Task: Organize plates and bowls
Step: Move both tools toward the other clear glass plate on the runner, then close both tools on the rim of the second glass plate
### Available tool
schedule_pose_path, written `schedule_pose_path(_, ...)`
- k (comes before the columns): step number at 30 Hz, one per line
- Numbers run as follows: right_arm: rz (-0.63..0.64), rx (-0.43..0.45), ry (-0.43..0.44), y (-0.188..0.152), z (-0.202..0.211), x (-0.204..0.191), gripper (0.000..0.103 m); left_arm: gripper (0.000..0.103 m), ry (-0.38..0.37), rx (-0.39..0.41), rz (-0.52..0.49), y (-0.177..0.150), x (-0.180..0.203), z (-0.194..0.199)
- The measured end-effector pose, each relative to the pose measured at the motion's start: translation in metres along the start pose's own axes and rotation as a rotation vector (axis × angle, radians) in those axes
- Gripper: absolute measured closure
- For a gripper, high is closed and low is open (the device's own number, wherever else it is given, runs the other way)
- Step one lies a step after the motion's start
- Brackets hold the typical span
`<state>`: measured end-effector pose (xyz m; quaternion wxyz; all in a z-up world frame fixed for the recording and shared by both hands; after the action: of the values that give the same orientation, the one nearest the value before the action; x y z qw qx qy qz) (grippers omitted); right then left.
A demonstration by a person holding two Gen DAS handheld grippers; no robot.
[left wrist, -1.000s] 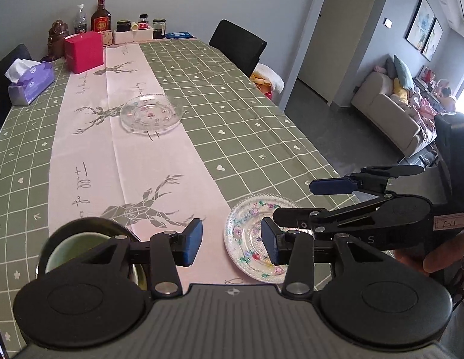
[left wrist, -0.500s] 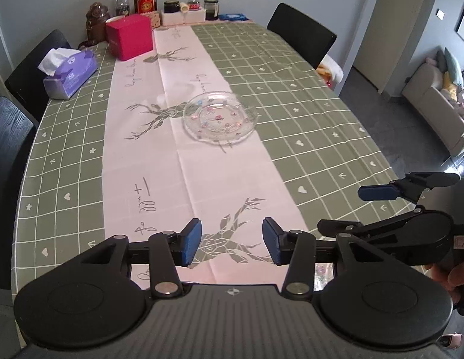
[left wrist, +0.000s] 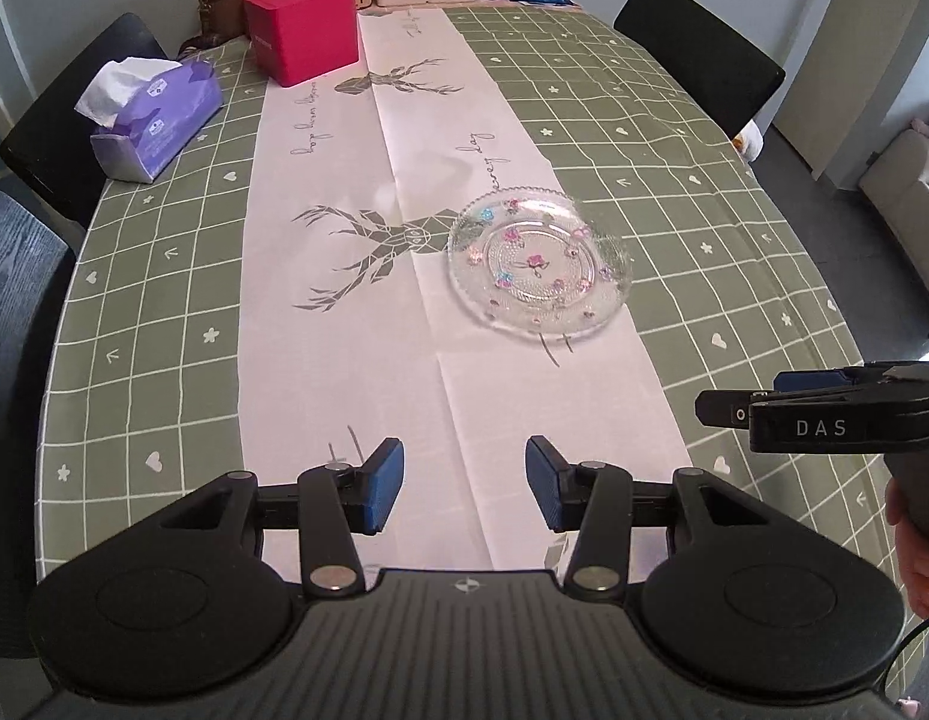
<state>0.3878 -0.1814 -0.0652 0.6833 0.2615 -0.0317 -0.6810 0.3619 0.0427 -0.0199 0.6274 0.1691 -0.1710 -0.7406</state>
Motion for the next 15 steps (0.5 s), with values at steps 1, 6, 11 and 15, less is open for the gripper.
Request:
schedule_pose_path(1,-0.007,0.008,0.005,0.006,-0.003,0.0,0.026,0.049,-0.005,0.006,0.007,0.006,-0.002,-0.005)
schedule_pose_path(6,-0.033,0.056,0.055,0.035,-0.019,-0.004,0.028,0.049,-0.039,0.034,0.064,0.028,-0.018,-0.024)
schedule_pose_path(11,-0.021,0.084,0.068,0.055,-0.044,-0.008,0.035,0.049,-0.099,0.031,0.168,0.044,-0.035,-0.047)
schedule_pose_path(15,-0.033,0.07,0.069,0.064,-0.068,-0.006,0.04,0.049,-0.102,0.024,0.178,0.049,-0.04,-0.066)
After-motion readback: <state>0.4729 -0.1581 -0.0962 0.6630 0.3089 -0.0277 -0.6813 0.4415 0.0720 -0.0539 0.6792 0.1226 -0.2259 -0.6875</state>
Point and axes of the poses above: each gripper's, at about its wrist camera, not at the fingertips, and z roughly against the way its jaws point, x to its right, y to its top, the point moved 5 cm from there along -z, roughly the way its jaws point, and after that the axes turned 7 degrees about y, right-handed, at the moved point
